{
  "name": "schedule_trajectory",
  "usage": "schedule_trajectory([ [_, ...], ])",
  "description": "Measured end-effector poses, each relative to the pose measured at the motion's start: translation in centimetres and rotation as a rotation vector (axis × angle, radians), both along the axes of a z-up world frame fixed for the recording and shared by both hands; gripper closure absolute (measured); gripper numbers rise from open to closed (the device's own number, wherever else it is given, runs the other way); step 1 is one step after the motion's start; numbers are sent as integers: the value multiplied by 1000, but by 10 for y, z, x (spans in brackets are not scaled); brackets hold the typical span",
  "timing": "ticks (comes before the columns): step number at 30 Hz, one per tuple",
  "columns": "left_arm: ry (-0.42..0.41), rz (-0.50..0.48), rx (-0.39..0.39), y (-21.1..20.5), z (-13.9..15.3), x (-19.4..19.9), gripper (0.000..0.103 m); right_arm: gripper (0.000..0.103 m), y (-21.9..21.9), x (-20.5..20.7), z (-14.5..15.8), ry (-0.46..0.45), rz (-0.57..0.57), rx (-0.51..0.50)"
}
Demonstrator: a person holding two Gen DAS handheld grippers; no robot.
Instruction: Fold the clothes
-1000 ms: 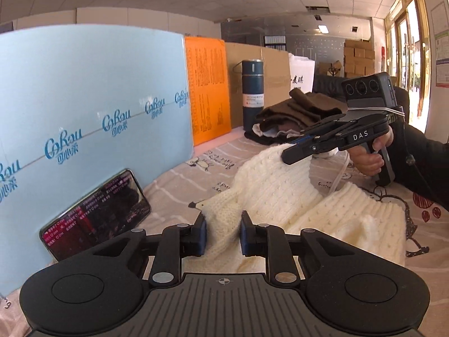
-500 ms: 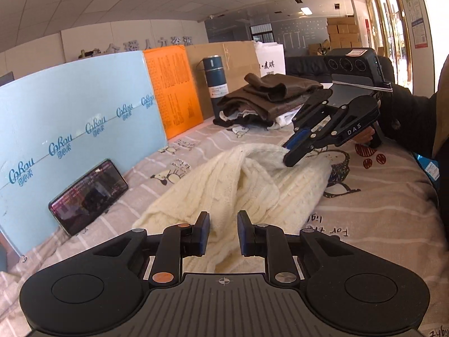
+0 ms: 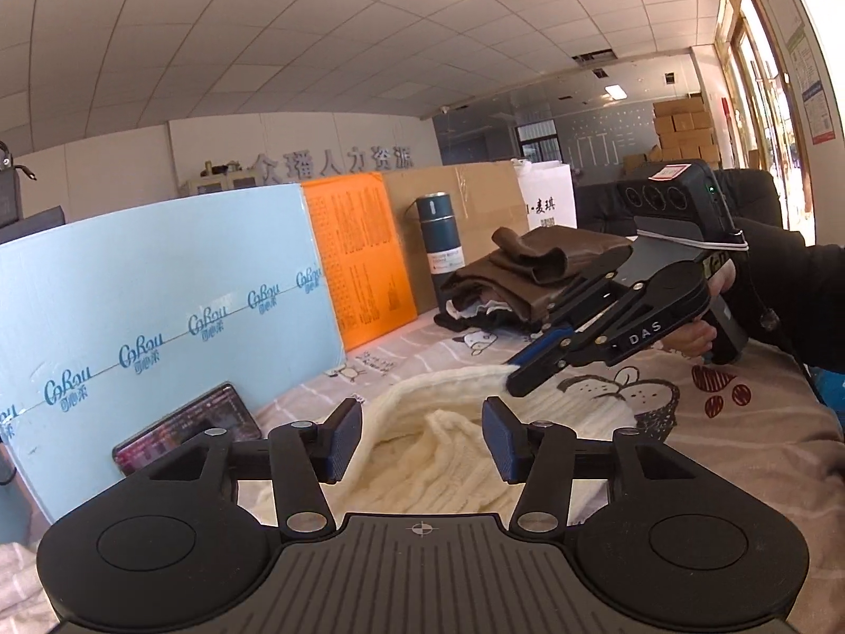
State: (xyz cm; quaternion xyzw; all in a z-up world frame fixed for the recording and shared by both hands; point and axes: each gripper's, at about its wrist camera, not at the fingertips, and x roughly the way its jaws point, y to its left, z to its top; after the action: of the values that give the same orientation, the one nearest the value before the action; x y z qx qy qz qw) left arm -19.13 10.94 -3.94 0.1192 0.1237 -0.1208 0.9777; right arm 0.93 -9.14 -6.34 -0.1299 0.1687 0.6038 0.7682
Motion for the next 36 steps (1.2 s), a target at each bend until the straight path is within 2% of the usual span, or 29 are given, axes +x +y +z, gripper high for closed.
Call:
schedule_trajectory([
  [2, 50, -1, -51, -4, -5, 5, 42, 94, 4, 8, 2, 1, -33, 14],
  [3, 75, 23, -87, -4, -7, 7, 41, 94, 7, 12, 2, 2, -50, 21],
  [6, 119, 126, -257, 13, -12, 6, 40, 94, 13, 23, 5, 3, -99, 41],
  [8, 125, 224, -390, 34, -14, 2, 39, 93, 18, 31, 6, 4, -132, 55],
  [11, 116, 457, -550, 68, -17, -8, 27, 88, 28, 46, 6, 15, -209, 60],
  [12, 117, 540, -611, 80, -20, -12, 24, 80, 31, 52, 5, 31, -256, 60],
  [13, 119, 623, -673, 92, -23, -15, 24, 64, 31, 58, 4, 53, -304, 65],
  [15, 143, 754, -829, 119, -33, -22, 24, 56, 28, 68, 4, 110, -385, 89],
  [17, 158, 829, -936, 139, -45, -23, 24, 52, 24, 70, 7, 142, -410, 102],
  [20, 141, 824, -1017, 161, -56, -13, 24, 41, 15, 63, 14, 218, -431, 156],
  [23, 125, 821, -1026, 177, -56, 6, 24, 35, 7, 57, 15, 333, -429, 219],
  [25, 119, 825, -1029, 186, -58, 21, 28, 33, 3, 52, 14, 378, -415, 244],
  [26, 121, 838, -1005, 187, -58, 27, 40, 32, 2, 50, 13, 385, -410, 246],
  [27, 122, 852, -977, 188, -59, 33, 67, 31, 1, 49, 10, 390, -407, 245],
  [28, 124, 867, -948, 189, -60, 38, 80, 31, 0, 48, 7, 392, -407, 240],
  [29, 124, 860, -940, 188, -60, 42, 86, 31, 0, 48, 4, 394, -411, 234],
  [31, 91, 778, -914, 181, -55, 44, 86, 31, 1, 51, 1, 406, -425, 219],
  [34, 11, 647, -763, 155, -32, 50, 86, 31, 1, 55, -3, 429, -425, 219],
  [36, 16, 576, -639, 130, -18, 62, 86, 31, 2, 54, -4, 429, -421, 212],
])
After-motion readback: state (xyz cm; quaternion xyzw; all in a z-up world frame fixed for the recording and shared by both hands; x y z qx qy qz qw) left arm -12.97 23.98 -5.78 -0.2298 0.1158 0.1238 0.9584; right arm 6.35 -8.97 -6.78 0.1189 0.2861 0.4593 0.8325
